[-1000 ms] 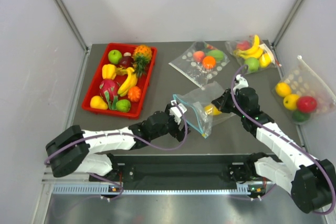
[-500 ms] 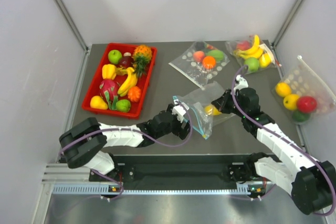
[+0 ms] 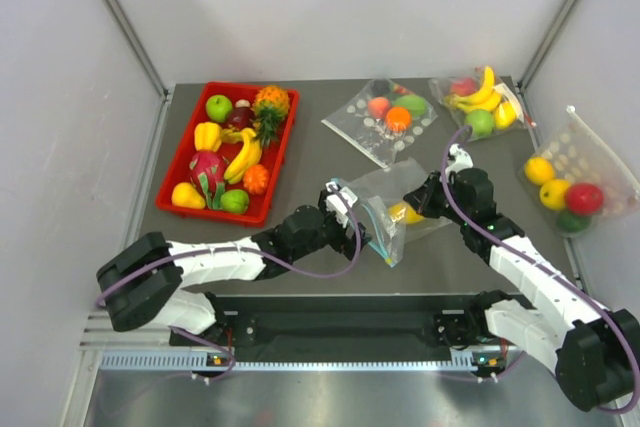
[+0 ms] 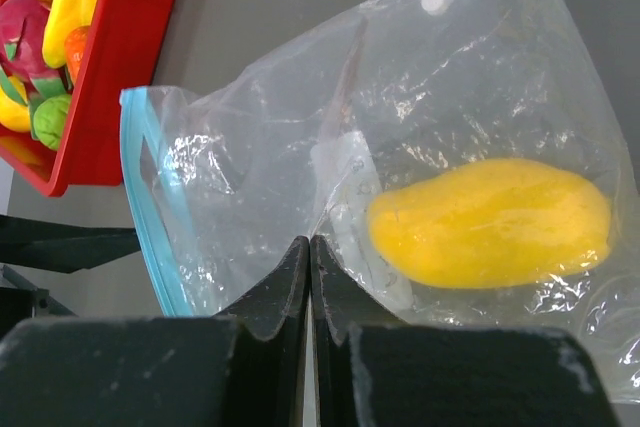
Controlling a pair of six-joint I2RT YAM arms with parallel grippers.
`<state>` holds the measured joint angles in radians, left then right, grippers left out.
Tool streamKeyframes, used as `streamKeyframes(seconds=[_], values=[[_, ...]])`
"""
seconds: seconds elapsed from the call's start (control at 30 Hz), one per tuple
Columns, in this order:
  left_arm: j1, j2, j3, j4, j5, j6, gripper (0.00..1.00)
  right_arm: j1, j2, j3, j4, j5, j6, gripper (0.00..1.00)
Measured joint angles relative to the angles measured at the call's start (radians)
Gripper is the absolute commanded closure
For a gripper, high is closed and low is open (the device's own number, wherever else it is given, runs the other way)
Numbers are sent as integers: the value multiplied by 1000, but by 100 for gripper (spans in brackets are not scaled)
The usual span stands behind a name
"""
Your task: Open the zip-top bag and remove the fake food
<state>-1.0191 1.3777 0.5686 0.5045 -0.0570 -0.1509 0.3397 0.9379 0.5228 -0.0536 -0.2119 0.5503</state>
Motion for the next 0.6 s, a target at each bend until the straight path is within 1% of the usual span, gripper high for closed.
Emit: streamKeyframes(seconds=[0.23, 0.6], values=[[6, -6, -1, -2, 1, 3, 10, 0, -1, -6, -3, -2, 0, 100], [11, 120, 8, 25, 12, 11, 10, 0, -27, -6, -22, -5, 0, 100]])
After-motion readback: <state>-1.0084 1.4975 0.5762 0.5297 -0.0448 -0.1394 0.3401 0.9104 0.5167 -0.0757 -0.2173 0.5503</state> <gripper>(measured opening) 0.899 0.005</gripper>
